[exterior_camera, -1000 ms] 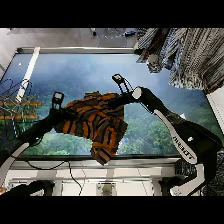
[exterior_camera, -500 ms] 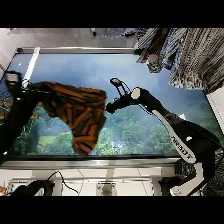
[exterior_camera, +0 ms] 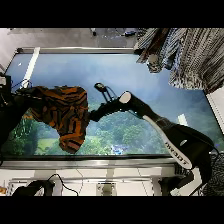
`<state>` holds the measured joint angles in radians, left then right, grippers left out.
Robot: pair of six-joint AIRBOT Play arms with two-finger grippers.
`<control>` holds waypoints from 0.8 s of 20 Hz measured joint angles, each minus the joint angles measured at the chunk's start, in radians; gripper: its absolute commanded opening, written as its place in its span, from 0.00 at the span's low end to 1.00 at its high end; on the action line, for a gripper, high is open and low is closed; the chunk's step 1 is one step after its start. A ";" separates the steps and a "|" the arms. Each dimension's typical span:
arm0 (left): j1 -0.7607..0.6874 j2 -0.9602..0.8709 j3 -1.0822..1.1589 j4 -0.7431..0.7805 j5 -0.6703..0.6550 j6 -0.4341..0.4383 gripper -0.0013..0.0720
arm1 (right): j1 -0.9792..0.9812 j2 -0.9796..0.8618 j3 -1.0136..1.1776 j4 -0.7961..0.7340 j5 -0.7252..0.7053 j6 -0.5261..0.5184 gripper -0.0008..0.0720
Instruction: Fold the clothes and pants, and hang the long-sleeved shirts on hangers.
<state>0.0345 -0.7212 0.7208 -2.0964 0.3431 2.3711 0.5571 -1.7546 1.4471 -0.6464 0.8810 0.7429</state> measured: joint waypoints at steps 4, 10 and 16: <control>0.003 0.001 0.000 0.001 0.011 0.000 0.04 | 0.132 -0.035 0.000 0.032 -0.161 0.000 0.96; 0.003 0.001 0.000 0.002 0.016 0.000 0.04 | 0.240 -0.090 0.023 0.178 -0.438 0.024 0.70; 0.003 0.002 0.000 0.001 0.017 0.000 0.04 | 0.260 -0.142 0.082 0.272 -0.571 0.032 0.04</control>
<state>0.0380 -0.7197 0.7208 -2.0953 0.3603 2.3707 0.8169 -1.8965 1.5291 -0.3744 0.3103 0.7753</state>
